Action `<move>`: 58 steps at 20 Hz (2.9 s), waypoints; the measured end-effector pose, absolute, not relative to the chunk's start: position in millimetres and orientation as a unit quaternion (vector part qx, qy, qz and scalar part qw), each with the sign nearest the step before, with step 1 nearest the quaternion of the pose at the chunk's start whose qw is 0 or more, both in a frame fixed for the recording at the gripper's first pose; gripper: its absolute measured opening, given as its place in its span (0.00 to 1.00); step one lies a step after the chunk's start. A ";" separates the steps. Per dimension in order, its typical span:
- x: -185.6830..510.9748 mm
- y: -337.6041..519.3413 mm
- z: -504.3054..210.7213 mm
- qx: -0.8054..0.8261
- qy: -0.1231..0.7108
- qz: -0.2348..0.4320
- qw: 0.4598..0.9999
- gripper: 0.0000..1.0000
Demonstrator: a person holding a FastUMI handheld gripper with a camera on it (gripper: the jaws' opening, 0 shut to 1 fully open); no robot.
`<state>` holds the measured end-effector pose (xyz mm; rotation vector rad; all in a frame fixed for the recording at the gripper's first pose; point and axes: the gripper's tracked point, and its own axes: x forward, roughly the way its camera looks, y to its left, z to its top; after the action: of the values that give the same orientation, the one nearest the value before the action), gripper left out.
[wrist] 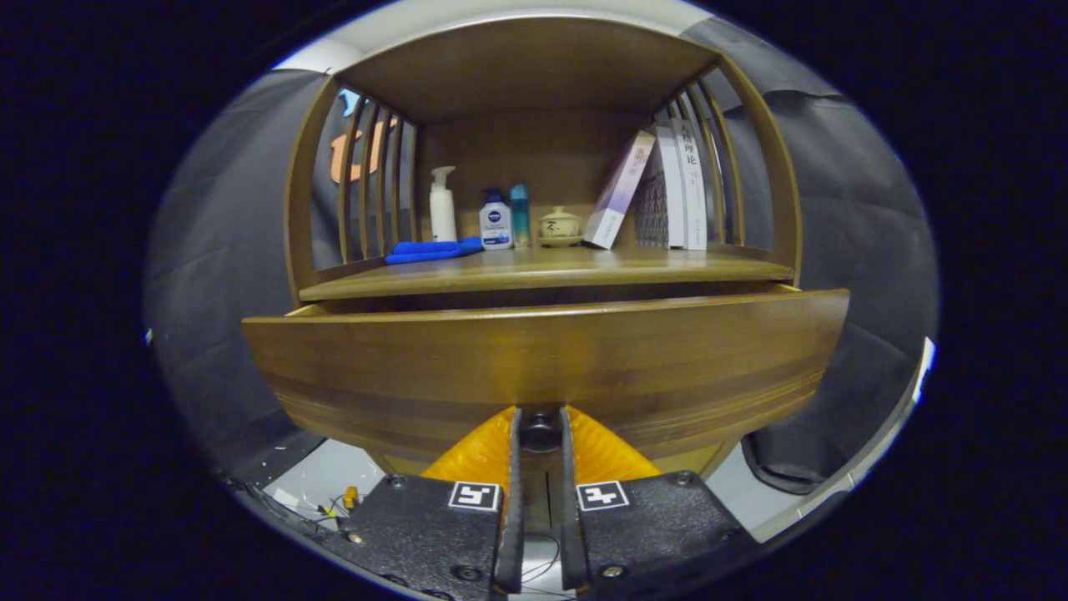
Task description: Pull open the drawer, take out the items inside it, and place them on the countertop above the cabinet.
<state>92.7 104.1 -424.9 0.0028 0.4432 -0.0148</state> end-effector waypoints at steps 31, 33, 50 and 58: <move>-61.8 121.5 -383.0 -0.036 0.307 0.069 0.949 0.39; -56.6 123.6 -357.9 -0.029 0.305 0.082 0.948 0.47; 83.8 95.2 -368.3 0.005 0.484 0.088 0.871 0.74; 106.4 84.1 -405.8 -0.023 0.548 0.062 0.834 0.64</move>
<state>106.4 84.1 -405.8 -0.0496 1.1618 0.1305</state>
